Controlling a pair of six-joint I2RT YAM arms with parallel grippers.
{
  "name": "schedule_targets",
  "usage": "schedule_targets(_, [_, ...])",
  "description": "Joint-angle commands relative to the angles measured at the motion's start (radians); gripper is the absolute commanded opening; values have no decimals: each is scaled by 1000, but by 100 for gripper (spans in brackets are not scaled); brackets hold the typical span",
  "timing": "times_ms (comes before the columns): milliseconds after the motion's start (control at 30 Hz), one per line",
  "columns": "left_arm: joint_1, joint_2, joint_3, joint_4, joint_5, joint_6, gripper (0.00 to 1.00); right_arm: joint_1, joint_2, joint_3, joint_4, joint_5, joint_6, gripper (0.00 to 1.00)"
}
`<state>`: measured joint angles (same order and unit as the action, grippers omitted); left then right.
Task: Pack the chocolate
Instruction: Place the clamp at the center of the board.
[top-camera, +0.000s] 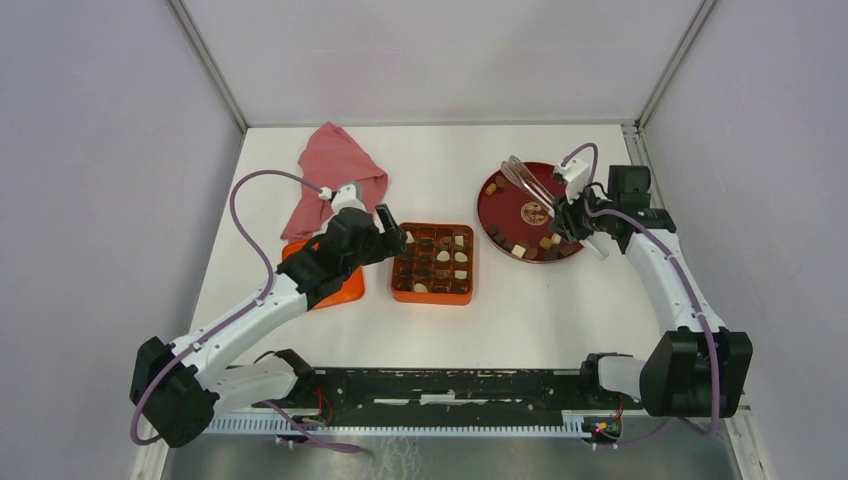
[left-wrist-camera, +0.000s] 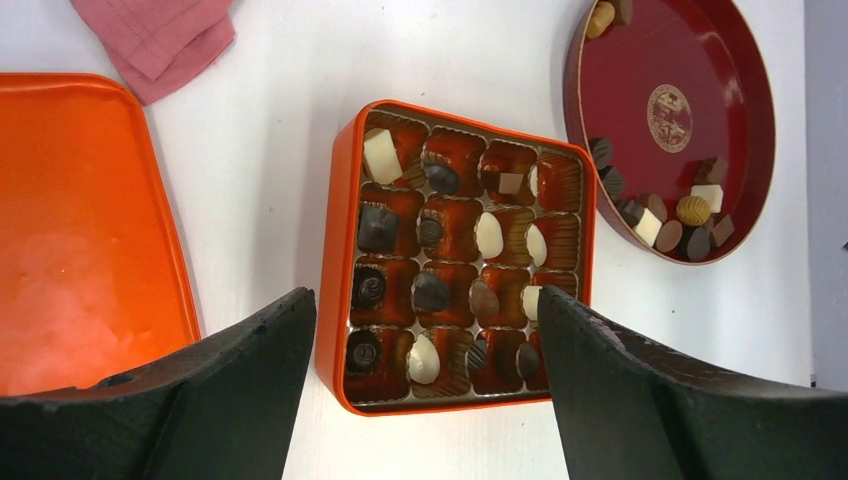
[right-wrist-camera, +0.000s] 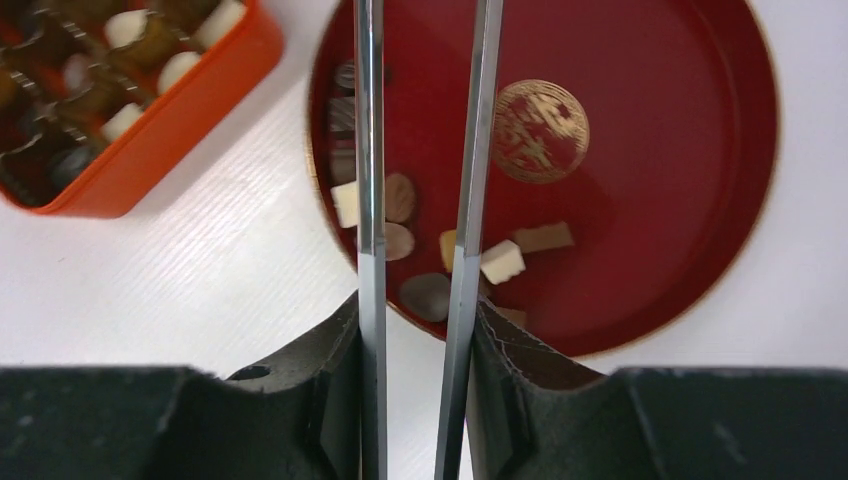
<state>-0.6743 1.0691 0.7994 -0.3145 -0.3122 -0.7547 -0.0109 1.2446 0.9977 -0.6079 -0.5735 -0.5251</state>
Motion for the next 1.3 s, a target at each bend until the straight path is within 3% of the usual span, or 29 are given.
schedule_targets(0, [3, 15, 19, -7, -11, 41, 86, -50, -19, -37, 169, 113, 146, 38])
schedule_targets(633, [2, 11, -11, 39, -9, 32, 86, -331, 66, -193, 333, 310, 375, 38])
schedule_targets(1267, [2, 6, -18, 56, 17, -9, 87, -386, 204, -268, 428, 336, 429, 40])
